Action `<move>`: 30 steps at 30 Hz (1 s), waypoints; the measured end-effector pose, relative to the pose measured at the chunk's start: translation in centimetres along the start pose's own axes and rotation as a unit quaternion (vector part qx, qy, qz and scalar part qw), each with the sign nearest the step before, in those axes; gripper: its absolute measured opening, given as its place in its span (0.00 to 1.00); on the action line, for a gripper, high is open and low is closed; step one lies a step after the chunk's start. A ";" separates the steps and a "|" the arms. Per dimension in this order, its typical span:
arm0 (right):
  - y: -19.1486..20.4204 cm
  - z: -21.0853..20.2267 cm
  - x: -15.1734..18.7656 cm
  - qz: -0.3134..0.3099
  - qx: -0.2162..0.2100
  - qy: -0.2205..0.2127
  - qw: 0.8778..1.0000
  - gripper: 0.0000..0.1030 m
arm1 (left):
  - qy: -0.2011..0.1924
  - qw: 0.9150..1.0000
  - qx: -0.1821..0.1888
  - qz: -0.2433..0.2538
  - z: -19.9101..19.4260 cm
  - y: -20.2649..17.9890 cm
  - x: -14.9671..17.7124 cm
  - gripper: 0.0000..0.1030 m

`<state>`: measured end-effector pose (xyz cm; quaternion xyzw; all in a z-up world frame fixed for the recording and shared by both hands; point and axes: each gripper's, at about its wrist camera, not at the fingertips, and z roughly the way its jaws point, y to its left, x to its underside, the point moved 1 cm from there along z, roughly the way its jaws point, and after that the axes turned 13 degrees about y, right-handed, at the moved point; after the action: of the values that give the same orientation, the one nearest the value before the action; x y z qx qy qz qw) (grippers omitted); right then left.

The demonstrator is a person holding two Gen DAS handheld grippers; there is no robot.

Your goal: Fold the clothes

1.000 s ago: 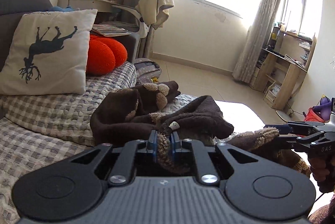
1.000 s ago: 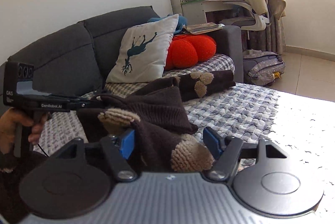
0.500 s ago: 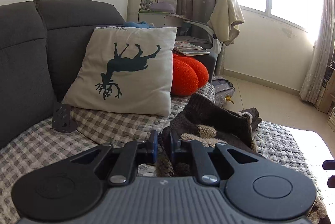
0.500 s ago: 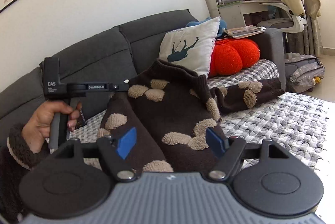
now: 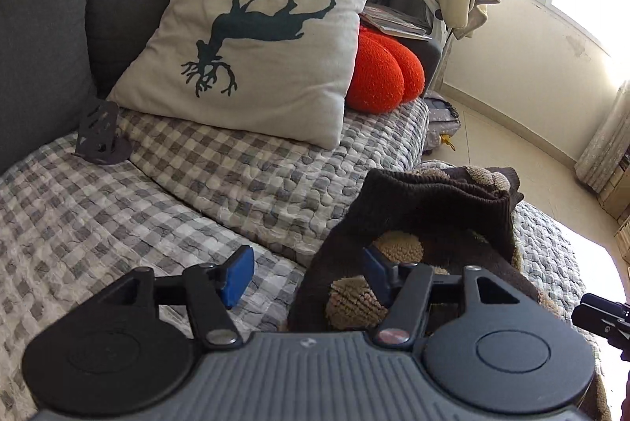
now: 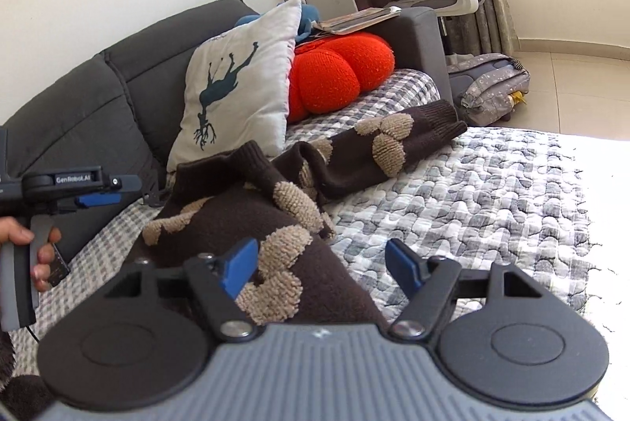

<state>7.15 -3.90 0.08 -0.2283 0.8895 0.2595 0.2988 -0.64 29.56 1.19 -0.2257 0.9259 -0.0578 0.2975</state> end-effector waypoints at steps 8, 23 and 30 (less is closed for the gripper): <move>-1.1 5.4 -3.3 -0.021 -0.011 0.030 0.999 0.69 | 0.035 0.999 0.026 -0.003 1.8 -1.0 -0.2 0.60; 0.6 14.3 -6.5 0.009 -0.045 0.072 0.996 0.20 | 0.080 0.997 0.004 0.002 4.6 -0.7 0.0 0.63; 2.1 10.6 -5.4 -0.022 -0.026 0.010 0.999 0.34 | 0.083 0.996 -0.021 0.022 4.9 -1.9 0.5 0.64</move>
<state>14.19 5.40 -3.02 -0.2580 0.8801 0.2740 0.2896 2.56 27.82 -2.64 -0.2056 0.9532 -0.0502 0.2158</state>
